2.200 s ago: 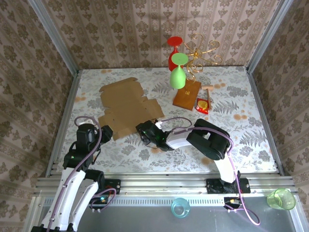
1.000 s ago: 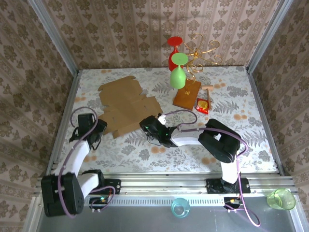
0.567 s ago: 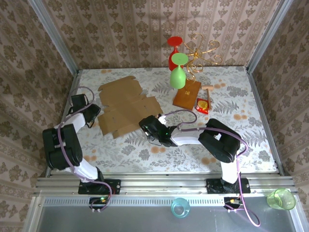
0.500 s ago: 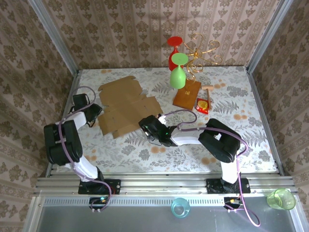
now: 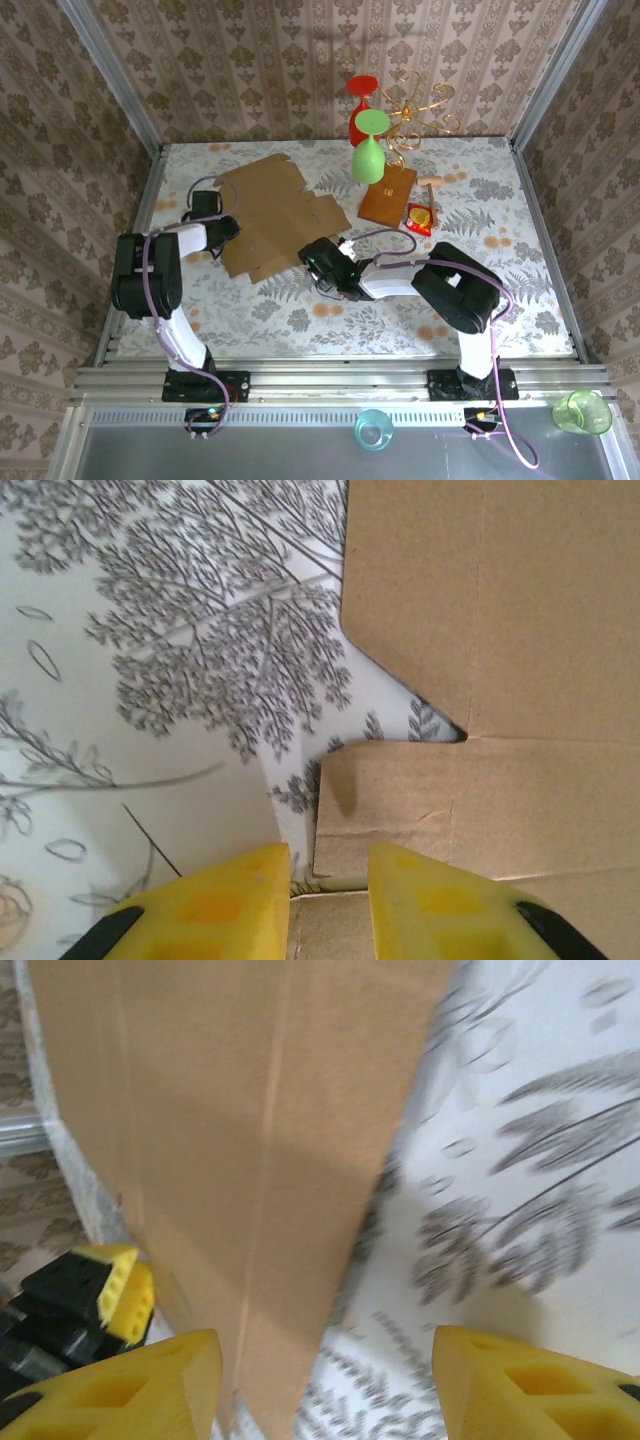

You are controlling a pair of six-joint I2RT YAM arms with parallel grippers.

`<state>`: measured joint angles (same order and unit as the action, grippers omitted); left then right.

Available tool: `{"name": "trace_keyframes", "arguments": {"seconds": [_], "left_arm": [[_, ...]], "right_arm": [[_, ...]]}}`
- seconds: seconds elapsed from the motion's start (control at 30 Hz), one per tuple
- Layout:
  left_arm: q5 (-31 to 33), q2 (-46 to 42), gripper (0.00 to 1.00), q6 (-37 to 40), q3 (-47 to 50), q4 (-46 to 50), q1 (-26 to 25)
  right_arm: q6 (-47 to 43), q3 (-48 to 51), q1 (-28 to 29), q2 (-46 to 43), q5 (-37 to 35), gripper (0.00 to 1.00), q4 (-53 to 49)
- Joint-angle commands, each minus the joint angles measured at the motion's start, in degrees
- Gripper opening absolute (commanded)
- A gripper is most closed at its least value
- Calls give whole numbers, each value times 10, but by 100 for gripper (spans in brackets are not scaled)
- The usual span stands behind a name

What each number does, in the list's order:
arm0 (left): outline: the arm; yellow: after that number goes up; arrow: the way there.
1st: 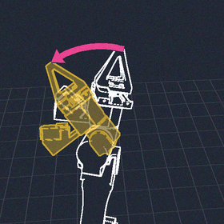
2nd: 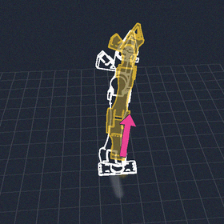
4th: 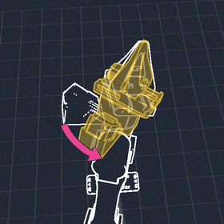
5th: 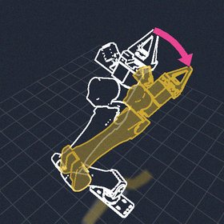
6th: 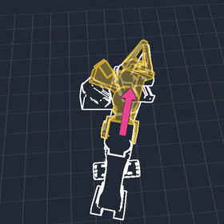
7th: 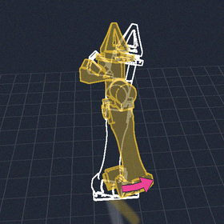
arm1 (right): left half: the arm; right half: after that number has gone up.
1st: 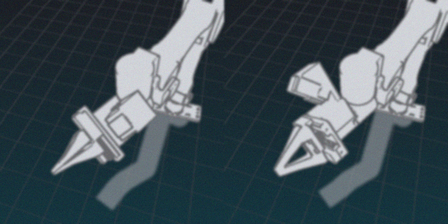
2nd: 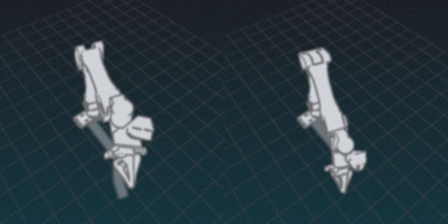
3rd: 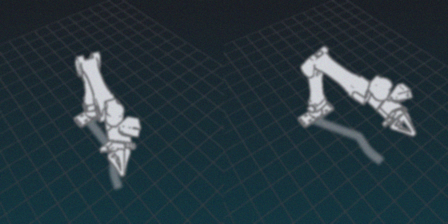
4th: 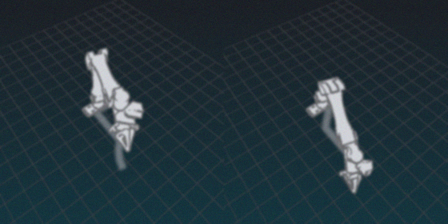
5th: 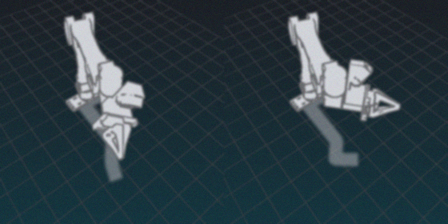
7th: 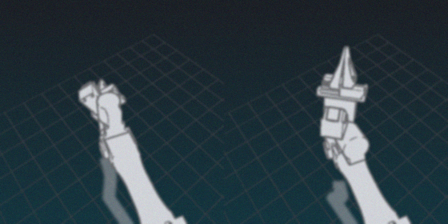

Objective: Fold the paper box

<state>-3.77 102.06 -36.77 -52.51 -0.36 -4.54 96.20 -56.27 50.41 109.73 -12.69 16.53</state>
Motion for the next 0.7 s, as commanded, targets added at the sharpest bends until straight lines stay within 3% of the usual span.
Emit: {"name": "trace_keyframes", "arguments": {"seconds": [0.0,0.17,0.67], "left_arm": [[7,-9,27,0,37,48,-41],[10,-18,27,-9,54,50,-67],[15,-36,26,-20,62,60,-92]], "right_arm": [[3,31,-9,-29,-11,59,4],[-5,61,-28,-36,-2,59,33],[-39,4,-70,1,43,56,17]]}}
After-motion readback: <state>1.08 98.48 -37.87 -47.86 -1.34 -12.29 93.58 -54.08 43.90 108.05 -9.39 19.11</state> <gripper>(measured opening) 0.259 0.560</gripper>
